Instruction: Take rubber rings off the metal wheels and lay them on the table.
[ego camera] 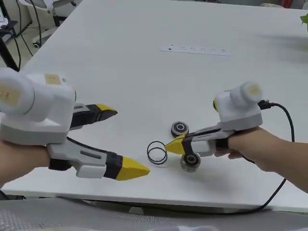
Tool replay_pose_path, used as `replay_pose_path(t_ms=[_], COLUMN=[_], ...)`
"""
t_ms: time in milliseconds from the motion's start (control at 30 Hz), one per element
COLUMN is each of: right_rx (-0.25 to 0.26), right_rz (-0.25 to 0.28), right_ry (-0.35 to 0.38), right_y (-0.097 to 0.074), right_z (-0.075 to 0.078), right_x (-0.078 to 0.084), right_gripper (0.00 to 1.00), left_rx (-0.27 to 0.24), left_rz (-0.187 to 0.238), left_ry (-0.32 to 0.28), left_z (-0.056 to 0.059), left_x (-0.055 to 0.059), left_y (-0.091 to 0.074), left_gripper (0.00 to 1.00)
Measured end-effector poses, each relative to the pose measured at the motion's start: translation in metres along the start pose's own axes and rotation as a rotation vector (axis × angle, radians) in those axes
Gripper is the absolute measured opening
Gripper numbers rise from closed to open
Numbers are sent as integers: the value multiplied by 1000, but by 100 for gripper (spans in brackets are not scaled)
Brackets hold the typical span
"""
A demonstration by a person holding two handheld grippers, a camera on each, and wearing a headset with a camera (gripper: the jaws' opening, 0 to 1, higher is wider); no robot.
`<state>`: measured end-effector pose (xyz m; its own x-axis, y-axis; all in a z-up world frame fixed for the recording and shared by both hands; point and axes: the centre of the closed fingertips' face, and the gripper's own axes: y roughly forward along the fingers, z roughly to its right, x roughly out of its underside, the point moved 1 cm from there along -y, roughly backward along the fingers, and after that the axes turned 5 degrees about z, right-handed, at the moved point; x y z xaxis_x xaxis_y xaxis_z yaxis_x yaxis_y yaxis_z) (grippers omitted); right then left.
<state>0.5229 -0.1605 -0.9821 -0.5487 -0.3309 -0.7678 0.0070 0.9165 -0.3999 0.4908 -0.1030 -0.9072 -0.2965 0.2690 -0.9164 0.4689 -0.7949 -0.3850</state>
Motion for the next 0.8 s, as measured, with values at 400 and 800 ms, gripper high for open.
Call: replay_pose_path(t_ms=[400, 800], right_rx=[41, 68], right_rz=[-28, -43], right_ry=[6, -36], right_y=[1, 2], right_z=[13, 16], right_x=[8, 11], right_gripper=[0, 11], left_rx=[-3, 0], left_rz=[-10, -20], left_ry=[-17, -18], left_z=[0, 0], left_x=[7, 8], left_y=[0, 1], left_gripper=[93, 93])
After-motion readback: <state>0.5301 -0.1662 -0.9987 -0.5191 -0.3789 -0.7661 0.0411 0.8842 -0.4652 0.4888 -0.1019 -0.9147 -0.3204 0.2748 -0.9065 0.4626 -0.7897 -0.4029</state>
